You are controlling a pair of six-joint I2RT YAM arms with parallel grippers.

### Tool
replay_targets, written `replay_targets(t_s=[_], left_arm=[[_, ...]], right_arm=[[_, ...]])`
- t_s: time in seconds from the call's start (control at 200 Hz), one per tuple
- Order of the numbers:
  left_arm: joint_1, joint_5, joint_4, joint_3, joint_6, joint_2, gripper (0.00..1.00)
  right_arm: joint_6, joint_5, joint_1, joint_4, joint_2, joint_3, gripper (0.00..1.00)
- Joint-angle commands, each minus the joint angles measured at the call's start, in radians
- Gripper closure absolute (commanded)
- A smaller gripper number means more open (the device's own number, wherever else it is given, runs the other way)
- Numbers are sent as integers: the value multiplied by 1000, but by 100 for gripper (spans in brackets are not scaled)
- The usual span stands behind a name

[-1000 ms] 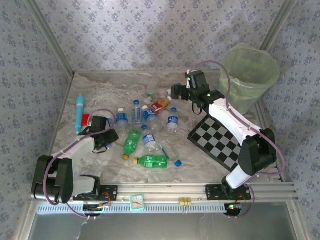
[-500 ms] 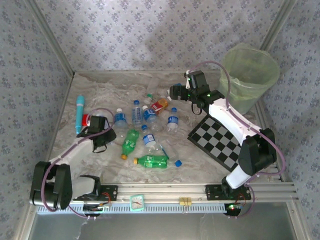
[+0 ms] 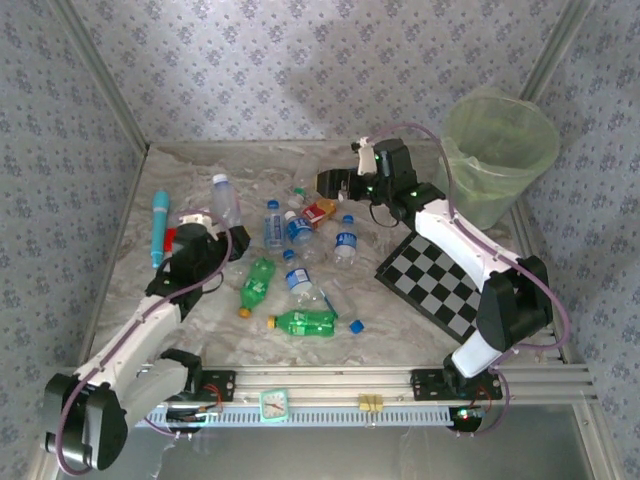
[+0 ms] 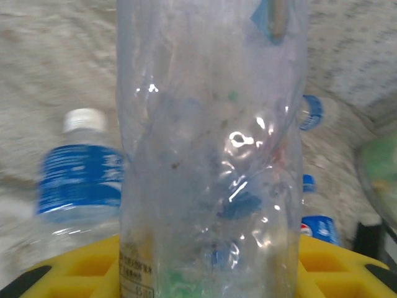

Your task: Put the plastic bottles in the bin

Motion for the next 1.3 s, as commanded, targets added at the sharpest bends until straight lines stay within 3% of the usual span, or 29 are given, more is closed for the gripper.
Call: replay_targets(t_s=[0.0, 0.2, 0.47, 0.845, 1.049, 1.124, 1.189, 1.299], left_arm=[[-50, 76, 197, 61, 44, 71, 57], [-135, 151, 309, 132, 43, 224, 58], [-228, 190, 352, 174, 54, 292, 59], [-267, 208, 377, 191, 64, 317, 59], [-273, 215, 377, 194, 74, 316, 58], [-276, 212, 375, 196, 74, 316, 51], [-275, 209, 375, 196, 70, 313, 38], [-276, 200, 371, 196, 66, 310, 20]], right_arm=[[77, -145, 30, 153, 8, -22, 0], [89, -173, 81, 232, 22, -35, 2], [136, -169, 98, 305, 50, -72, 8], [175, -196, 98, 346, 103, -64, 17], [180, -194, 93, 352, 107, -72, 31], [182, -194, 89, 353, 109, -73, 39], [181, -189, 85, 350, 104, -78, 46], [165, -166, 74, 332, 77, -99, 48]])
